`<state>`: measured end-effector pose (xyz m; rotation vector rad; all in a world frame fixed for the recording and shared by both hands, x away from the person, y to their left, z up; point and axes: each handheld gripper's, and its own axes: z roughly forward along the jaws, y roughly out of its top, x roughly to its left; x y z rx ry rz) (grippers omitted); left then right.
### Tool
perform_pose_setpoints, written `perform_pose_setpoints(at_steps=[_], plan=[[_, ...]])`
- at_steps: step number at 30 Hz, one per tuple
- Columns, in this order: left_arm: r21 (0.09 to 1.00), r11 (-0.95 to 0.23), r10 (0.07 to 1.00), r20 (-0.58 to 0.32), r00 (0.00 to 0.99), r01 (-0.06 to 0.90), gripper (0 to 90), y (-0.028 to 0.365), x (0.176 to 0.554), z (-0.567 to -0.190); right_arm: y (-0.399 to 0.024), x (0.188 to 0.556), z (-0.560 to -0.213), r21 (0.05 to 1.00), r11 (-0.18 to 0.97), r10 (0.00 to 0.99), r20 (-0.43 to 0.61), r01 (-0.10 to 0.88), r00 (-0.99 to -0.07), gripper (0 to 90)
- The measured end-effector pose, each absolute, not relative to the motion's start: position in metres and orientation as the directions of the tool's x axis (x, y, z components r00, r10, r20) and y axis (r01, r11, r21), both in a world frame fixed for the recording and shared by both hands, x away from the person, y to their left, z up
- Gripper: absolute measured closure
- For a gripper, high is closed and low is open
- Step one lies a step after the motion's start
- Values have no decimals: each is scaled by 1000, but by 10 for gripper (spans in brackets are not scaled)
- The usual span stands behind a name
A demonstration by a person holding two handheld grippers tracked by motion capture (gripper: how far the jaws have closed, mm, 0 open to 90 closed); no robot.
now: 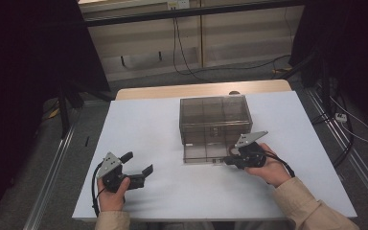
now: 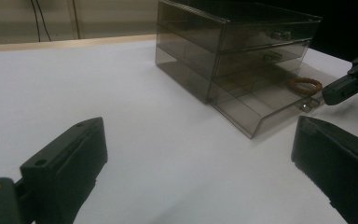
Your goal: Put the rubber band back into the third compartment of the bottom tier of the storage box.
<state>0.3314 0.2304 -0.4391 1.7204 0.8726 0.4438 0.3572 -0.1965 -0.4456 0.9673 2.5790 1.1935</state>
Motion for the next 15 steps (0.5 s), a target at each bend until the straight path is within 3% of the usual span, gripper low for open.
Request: perform_pose_setpoints(at_steps=[15], plan=[[936,-129,739,-130,661,328,35,230,332,-439,-194,359,-449,720,483,613,128,499,-779,900]])
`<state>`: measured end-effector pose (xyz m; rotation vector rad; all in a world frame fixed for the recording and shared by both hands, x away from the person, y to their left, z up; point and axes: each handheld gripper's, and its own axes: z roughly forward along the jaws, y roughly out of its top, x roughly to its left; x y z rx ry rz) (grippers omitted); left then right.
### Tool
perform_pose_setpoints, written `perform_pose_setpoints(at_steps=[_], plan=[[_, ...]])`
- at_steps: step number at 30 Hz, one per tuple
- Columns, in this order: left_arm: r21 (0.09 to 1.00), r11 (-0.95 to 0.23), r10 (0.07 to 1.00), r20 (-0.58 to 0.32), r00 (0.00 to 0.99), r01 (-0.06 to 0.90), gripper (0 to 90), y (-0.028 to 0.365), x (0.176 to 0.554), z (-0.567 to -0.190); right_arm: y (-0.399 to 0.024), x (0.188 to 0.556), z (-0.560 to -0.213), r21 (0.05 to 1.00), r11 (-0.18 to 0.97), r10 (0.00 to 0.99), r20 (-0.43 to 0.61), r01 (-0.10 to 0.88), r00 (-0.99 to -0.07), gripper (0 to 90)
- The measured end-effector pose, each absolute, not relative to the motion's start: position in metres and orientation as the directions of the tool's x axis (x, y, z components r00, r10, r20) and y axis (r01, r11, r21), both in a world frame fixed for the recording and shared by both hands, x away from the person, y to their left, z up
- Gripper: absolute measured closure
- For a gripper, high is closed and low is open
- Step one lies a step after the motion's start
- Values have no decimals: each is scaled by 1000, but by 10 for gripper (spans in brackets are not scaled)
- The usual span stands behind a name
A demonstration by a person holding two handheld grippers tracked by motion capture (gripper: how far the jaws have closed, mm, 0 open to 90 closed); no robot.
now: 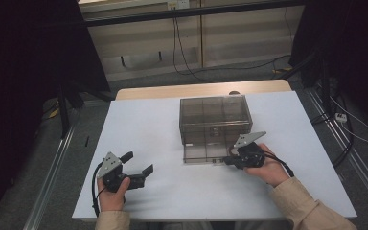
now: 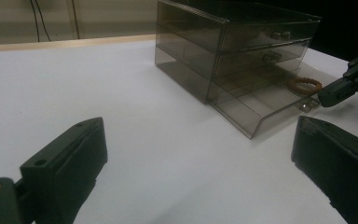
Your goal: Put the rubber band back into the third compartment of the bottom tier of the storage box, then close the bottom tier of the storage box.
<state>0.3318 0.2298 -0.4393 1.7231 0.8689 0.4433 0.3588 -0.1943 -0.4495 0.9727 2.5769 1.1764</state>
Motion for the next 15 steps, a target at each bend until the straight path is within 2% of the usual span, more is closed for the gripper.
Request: perform_pose_setpoints(at_steps=[15], plan=[[935,-121,742,-138,656,334,35,230,331,-440,-197,363,-452,710,488,626,120,508,-770,900]])
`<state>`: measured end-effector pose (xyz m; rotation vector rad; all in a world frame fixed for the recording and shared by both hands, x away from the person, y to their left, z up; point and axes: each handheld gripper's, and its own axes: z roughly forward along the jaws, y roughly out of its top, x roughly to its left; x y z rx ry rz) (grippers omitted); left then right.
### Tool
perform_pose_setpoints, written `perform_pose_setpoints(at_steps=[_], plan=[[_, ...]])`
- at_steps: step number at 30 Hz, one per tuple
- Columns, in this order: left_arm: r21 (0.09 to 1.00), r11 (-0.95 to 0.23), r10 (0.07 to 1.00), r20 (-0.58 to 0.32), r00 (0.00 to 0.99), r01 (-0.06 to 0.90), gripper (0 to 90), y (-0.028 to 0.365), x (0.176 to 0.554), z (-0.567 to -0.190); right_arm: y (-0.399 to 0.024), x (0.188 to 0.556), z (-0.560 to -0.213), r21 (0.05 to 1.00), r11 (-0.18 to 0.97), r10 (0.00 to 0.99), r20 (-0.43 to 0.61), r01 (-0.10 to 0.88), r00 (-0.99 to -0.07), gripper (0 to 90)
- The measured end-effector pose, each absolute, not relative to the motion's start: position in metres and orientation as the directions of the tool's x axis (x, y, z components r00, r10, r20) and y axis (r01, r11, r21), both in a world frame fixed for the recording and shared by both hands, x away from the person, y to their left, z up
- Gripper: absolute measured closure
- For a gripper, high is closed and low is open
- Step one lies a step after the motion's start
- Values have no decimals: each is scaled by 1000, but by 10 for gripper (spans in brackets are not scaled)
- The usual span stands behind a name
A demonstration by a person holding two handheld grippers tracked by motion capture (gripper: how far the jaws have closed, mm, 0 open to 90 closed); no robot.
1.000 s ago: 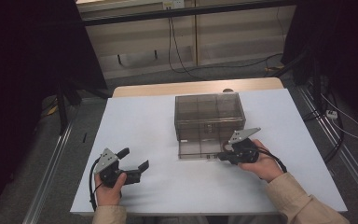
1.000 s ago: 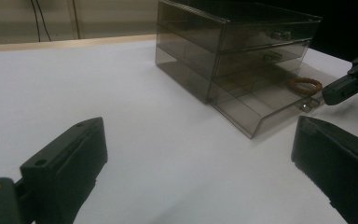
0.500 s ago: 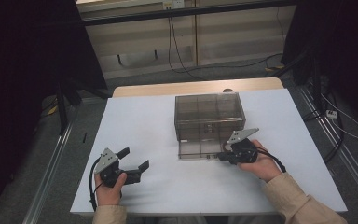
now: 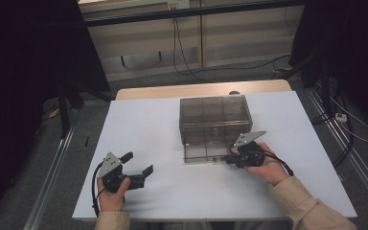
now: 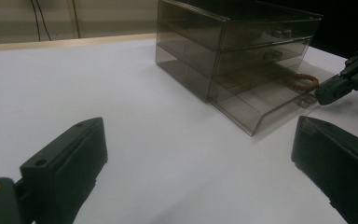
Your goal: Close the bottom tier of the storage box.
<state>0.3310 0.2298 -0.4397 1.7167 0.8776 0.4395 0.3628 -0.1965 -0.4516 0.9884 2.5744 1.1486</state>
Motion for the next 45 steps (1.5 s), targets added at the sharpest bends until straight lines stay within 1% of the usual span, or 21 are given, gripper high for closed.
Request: perform_pose_setpoints(at_steps=[7,8,22,36,38,45], plan=[[935,-132,742,-127,658,330,35,230,331,-440,-197,364,-452,711,486,629,119,508,-768,900],[936,-120,743,-138,655,332,35,229,331,-440,-197,365,-452,712,484,632,117,508,-766,900],[935,-132,742,-128,658,330,35,231,331,-439,-199,370,-452,720,465,653,114,516,-749,900],[935,-121,743,-137,655,332,34,229,331,-440,-200,373,-452,720,458,657,122,522,-744,900],[934,-136,742,-125,659,331,35,230,331,-440,-200,373,-452,720,459,656,121,521,-745,900],[934,-137,742,-125,659,330,35,230,331,-440,-200,374,-452,721,457,662,115,521,-741,900]])
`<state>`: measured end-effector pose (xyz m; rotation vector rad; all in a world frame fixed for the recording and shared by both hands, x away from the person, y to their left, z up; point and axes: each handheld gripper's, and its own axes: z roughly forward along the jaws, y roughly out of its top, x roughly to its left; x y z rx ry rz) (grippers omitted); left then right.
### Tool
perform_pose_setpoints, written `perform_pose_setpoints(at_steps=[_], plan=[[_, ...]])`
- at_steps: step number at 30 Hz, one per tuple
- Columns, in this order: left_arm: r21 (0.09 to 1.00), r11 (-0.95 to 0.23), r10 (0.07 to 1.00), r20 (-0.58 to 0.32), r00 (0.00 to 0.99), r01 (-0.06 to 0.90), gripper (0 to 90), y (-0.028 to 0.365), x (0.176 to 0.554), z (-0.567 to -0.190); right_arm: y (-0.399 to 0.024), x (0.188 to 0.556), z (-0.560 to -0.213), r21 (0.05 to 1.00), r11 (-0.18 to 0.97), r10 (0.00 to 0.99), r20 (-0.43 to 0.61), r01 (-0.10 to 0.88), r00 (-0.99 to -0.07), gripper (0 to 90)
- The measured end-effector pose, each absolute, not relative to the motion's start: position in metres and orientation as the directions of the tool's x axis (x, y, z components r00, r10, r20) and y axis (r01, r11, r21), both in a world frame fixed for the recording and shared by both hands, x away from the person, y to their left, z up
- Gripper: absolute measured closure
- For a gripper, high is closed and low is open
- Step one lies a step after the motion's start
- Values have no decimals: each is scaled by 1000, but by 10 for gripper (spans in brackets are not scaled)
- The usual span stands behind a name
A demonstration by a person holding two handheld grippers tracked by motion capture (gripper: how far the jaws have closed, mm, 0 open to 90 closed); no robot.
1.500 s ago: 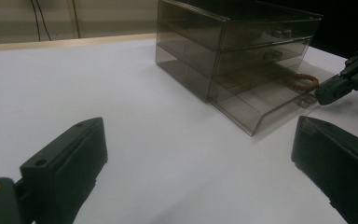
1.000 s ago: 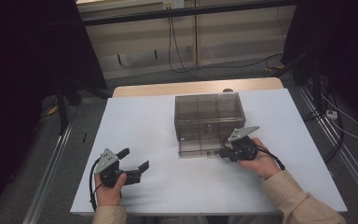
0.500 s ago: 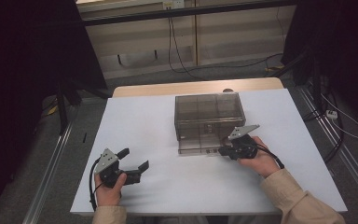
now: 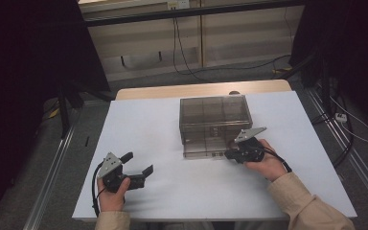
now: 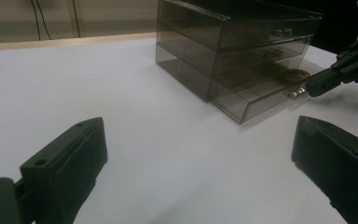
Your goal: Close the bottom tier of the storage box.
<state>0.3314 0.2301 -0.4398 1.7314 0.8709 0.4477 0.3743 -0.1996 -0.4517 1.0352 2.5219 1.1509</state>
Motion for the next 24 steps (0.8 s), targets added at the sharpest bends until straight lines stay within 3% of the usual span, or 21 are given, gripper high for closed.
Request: perform_pose_setpoints(at_steps=[24], plan=[[934,-130,742,-131,658,332,34,230,331,-440,-197,382,-449,718,460,678,96,522,-729,900]])
